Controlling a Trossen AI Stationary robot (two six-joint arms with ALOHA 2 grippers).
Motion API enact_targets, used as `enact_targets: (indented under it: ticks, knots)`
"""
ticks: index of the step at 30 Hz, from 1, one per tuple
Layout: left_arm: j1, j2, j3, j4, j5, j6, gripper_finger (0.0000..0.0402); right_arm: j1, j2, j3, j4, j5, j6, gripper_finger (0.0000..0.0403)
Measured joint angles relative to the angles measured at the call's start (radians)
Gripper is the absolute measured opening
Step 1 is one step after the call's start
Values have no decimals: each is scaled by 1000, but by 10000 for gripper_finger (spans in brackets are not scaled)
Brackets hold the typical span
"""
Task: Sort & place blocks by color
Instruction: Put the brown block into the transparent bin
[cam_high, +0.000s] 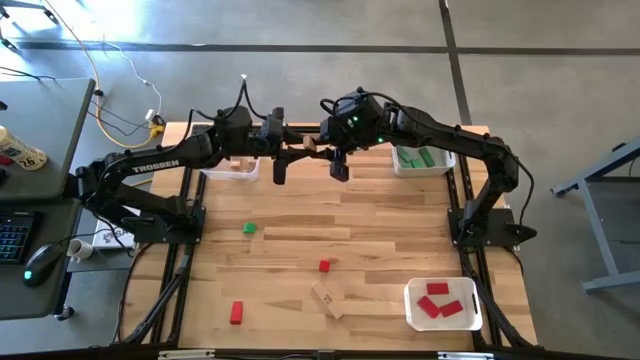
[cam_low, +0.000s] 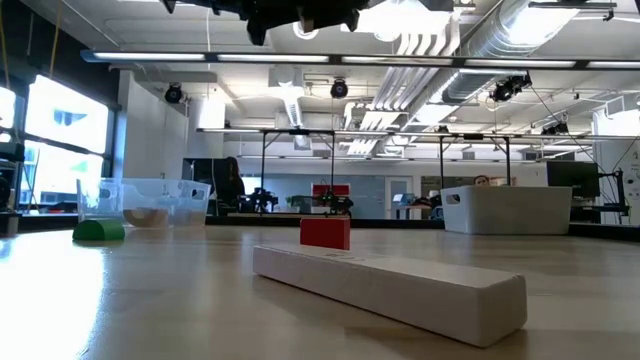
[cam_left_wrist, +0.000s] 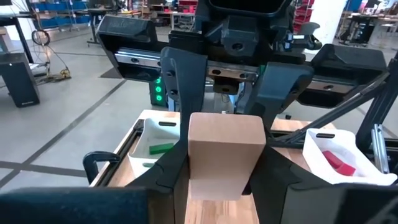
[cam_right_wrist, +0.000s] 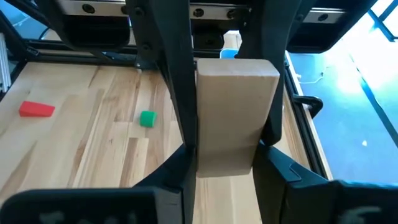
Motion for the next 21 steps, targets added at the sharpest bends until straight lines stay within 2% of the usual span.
enact_targets:
  ticks: [2,6,11,14,21]
  knots:
    - [0,0,0,0,1,8,103,0,0,0,-3,2,4,108]
    - [1,0,0,2,-9,5,103,-8,0,0,-6,15,-3,173]
    - [9,0,0,-22,-46,6,105,-11,0,0,-9,122,-11,235]
    - [28,0,0,-69,-72,0,106,-11,0,-1,-11,184,-28,248]
    - [84,0,0,-192,-111,1,106,-13,0,-1,-50,270,-81,251]
